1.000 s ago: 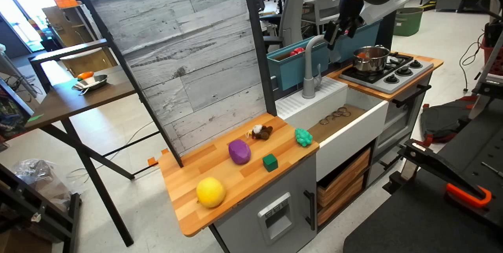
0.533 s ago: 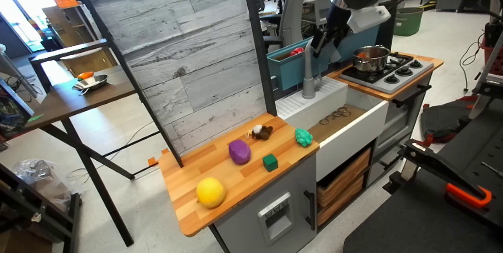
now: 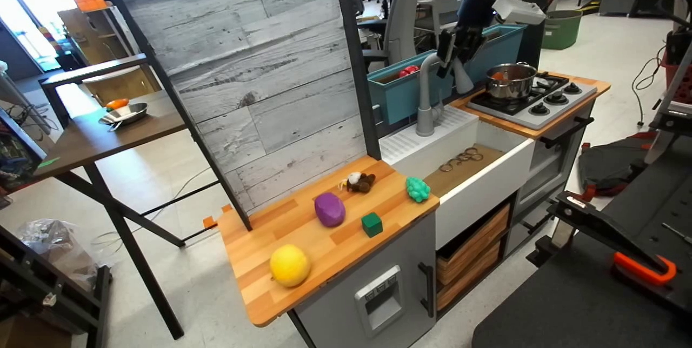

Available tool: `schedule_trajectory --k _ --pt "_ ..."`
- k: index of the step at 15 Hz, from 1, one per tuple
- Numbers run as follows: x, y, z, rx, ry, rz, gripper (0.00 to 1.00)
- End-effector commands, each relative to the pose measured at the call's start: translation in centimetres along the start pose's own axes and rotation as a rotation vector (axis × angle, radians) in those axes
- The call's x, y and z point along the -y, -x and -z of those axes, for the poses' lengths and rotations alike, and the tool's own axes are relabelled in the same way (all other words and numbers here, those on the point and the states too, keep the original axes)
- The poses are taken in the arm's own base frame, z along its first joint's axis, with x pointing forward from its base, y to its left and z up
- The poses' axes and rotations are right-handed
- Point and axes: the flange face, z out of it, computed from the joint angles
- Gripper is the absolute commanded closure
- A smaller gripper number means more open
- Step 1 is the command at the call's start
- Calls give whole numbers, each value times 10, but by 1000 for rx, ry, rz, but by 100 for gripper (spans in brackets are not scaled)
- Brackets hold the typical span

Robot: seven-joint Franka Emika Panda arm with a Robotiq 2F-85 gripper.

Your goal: Turn the tap nozzle to the left

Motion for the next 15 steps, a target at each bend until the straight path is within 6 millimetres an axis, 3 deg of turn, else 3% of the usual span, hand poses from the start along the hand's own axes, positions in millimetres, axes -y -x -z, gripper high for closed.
schedule_trajectory --k 1,4,10,14,15 --pt "20 18 1 119 -119 45 80" --pt "39 25 -11 177 -124 42 98" --pt "73 12 -31 183 -29 63 97" --pt "76 19 -18 125 146 -109 97" --pt "79 24 -17 111 192 -155 66"
